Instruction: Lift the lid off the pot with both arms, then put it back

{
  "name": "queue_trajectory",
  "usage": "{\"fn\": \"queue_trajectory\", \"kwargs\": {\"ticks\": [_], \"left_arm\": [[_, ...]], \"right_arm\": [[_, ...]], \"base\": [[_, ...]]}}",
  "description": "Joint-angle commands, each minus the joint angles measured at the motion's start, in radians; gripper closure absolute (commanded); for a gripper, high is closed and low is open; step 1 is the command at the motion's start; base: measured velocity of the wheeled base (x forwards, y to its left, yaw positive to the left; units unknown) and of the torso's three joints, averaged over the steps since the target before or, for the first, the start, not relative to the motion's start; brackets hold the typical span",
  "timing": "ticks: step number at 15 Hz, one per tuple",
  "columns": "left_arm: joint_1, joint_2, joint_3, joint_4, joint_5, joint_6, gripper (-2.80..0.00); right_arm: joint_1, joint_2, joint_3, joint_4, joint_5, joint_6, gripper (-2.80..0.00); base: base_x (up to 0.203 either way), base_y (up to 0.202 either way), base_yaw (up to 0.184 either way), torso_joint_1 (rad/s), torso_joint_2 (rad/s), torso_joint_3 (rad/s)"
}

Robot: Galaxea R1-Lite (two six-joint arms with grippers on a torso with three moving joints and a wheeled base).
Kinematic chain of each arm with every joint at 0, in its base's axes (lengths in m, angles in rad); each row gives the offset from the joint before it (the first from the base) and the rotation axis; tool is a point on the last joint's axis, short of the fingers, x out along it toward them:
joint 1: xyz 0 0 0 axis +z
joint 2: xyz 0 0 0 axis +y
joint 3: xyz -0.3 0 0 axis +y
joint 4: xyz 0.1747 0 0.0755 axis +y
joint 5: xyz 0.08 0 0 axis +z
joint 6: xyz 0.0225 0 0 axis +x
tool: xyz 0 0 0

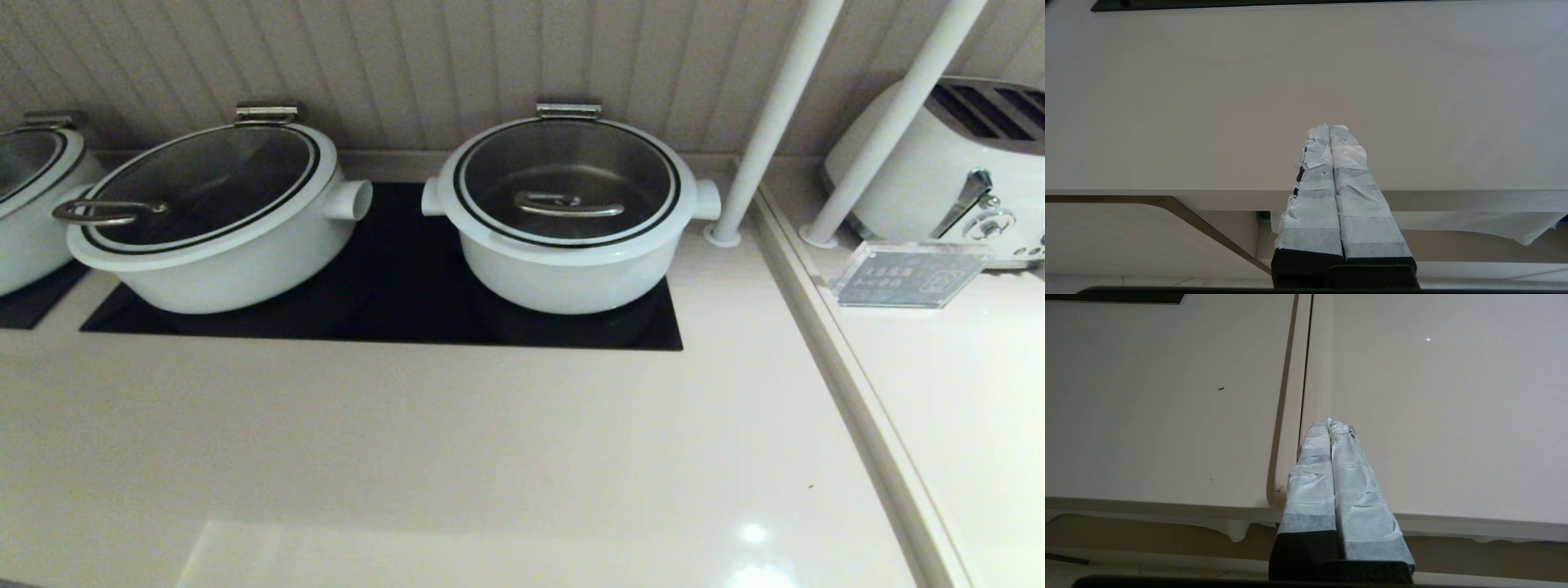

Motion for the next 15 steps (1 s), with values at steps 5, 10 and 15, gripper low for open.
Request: {"fn": "queue_trajectory", "kwargs": {"ticks": [5,10,15], "left_arm": [[0.0,0.0,0.0,0.0,0.0,0.0,0.0],[0.0,0.0,0.0,0.0,0.0,0.0,0.0],[0.001,0.0,0.0,0.0,0.0,0.0,0.0]], "right_arm": [[0.0,0.002,0.0,-0.001,0.002,-0.008,0.0],[0.0,0.002,0.0,-0.001,0.002,-0.02,0.0],[0.0,0.002,0.0,-0.001,-0.002,0.0,0.0]], "base": [[0.0,0.0,0.0,0.0,0.0,0.0],[0.0,0.0,0.0,0.0,0.0,0.0],[0.0,0.0,0.0,0.0,0.0,0.0]]}}
